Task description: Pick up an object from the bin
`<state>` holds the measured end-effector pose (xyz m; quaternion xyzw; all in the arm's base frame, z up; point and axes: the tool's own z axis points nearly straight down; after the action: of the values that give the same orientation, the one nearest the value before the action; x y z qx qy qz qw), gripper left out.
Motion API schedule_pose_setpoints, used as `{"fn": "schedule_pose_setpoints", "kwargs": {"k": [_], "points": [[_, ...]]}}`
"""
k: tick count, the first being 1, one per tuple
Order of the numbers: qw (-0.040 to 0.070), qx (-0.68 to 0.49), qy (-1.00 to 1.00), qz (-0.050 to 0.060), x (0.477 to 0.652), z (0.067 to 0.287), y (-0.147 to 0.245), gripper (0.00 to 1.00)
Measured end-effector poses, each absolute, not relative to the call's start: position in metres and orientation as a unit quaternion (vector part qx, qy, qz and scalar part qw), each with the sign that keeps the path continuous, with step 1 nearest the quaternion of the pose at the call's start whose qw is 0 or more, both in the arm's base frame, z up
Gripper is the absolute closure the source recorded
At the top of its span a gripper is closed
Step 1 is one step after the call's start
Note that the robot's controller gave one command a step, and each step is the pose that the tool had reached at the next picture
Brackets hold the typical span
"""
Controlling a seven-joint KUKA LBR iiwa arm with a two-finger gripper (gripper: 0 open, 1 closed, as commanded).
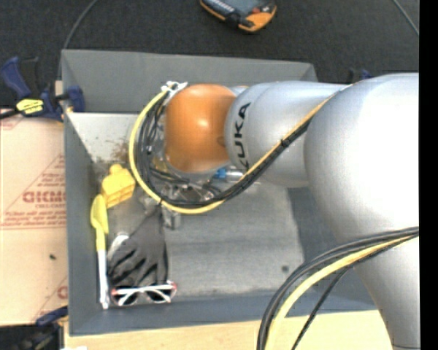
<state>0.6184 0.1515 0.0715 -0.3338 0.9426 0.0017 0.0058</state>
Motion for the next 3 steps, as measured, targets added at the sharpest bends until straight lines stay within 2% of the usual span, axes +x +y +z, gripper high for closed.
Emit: {"fn": "schedule_pose_setpoints", "kwargs": {"k": [2,3], "points": [[0.006,-0.333,0.943,0.002,0.618,0.074,0.151,1.0],[0.003,-0.333,0.943,0.002,0.617,0.087,0.151,1.0]]}}
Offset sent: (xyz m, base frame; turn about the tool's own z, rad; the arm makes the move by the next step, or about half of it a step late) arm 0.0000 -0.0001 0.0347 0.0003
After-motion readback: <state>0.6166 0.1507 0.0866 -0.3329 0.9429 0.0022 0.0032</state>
